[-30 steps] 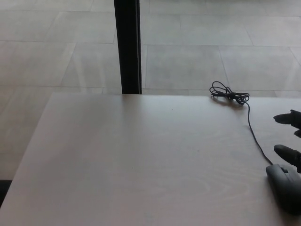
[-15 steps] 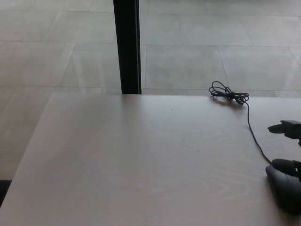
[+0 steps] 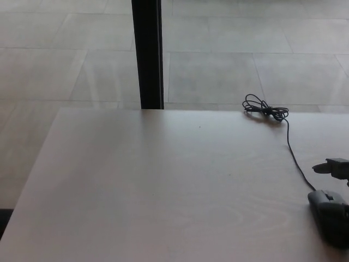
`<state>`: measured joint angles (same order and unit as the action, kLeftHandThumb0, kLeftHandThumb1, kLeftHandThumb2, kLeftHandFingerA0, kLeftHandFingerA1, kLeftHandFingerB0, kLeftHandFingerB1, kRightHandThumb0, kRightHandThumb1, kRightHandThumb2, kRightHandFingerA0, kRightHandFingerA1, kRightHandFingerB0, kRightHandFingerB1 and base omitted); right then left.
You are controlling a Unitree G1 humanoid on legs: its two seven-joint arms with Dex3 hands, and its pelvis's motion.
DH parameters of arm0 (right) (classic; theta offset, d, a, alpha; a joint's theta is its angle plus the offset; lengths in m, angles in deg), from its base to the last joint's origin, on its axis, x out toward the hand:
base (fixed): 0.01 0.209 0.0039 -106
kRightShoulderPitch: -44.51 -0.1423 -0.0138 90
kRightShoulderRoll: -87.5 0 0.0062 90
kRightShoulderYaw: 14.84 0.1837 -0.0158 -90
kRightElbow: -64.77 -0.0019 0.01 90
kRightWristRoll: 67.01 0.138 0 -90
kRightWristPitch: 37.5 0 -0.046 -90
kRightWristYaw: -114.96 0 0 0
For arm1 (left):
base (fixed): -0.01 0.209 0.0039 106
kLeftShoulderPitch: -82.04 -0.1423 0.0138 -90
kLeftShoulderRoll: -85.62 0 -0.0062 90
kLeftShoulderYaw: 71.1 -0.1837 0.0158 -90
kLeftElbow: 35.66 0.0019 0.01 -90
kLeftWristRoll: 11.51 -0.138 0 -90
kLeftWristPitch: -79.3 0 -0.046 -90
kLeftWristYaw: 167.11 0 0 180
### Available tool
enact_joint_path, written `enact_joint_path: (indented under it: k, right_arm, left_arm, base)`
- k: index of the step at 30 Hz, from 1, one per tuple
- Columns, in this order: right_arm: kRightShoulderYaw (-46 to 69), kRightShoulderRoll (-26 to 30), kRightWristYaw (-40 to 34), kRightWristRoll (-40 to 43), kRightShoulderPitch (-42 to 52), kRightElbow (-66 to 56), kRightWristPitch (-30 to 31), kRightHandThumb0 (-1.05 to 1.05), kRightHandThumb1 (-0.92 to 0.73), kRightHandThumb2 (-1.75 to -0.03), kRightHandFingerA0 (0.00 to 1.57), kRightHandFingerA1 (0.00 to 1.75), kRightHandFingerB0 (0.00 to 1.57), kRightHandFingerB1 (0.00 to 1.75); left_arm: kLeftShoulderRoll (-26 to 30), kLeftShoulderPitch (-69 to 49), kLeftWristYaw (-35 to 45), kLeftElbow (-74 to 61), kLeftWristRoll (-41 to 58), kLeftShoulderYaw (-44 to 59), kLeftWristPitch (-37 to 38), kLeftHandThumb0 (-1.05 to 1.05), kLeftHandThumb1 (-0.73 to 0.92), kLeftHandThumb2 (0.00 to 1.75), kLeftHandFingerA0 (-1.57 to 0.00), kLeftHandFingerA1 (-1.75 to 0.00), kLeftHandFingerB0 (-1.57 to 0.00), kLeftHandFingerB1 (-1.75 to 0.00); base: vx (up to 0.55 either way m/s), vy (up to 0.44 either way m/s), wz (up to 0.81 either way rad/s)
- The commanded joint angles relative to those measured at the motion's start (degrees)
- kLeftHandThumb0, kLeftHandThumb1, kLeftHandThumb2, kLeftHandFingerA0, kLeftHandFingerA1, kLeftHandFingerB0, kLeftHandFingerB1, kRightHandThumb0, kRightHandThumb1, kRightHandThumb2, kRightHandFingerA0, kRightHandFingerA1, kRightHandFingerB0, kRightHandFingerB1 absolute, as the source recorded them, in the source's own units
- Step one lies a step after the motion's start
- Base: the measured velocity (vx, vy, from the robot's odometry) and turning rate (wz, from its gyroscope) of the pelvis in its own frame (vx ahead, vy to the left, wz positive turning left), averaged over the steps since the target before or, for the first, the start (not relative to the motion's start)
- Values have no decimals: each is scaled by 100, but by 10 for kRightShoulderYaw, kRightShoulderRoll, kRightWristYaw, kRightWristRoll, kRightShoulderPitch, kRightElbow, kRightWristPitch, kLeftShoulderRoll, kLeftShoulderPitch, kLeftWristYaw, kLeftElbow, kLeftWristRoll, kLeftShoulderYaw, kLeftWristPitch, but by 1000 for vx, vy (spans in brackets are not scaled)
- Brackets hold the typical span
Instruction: The robot uses its right fingers to click on the left button of the black mouse placed on the table.
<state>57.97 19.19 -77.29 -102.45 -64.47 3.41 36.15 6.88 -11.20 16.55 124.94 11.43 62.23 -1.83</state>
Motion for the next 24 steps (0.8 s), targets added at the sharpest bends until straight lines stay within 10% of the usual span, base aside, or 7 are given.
enact_joint_path:
  k: [1, 8, 18, 19, 21, 23, 24]
  right_arm:
    - [15, 27, -36, -24, 11, 20, -16, -73, -88, -67, 52, 47, 51, 39]
    - [18, 19, -10, -20, 25, -5, -1, -73, -87, -67, 47, 45, 47, 37]
    - [10, 1, -23, -37, 24, -3, -4, -74, -87, -67, 49, 46, 49, 38]
    - [11, 0, -23, -34, 25, 2, -3, -73, -87, -66, 48, 48, 49, 39]
    - [15, 1, -18, -29, 28, 14, -1, -71, -72, -113, 46, 62, 37, 51]
    - [19, 2, -22, -25, 30, 19, -7, -74, -87, -67, 49, 49, 50, 39]
    - [19, 6, -22, -25, 32, 30, -10, -73, -87, -67, 49, 48, 49, 39]
  left_arm:
    - [11, 0, -3, 1, 10, 1, 10, -87, 92, 73, -92, -59, -67, -51]
    - [9, 0, 0, 0, 8, -5, 16, -83, 81, 124, -90, -68, -64, -64]
    - [10, 2, -4, 3, 11, -6, 13, -85, 92, 76, -89, -58, -68, -50]
    - [9, 1, -4, 2, 10, -7, 18, -83, 83, 126, -90, -68, -64, -65]
    - [9, 0, 1, 2, 10, -8, 23, -87, 92, 76, -90, -60, -67, -49]
    - [9, 1, -4, 2, 9, -9, 23, -77, 75, 121, -89, -69, -64, -65]
    - [9, 2, -8, -2, 9, -10, 16, -86, 92, 75, -92, -60, -66, -51]
  base:
    - [0, 0, 0]
    - [0, 0, 0]
    - [0, 0, 0]
    - [0, 0, 0]
    - [0, 0, 0]
    - [0, 0, 0]
    - [0, 0, 0]
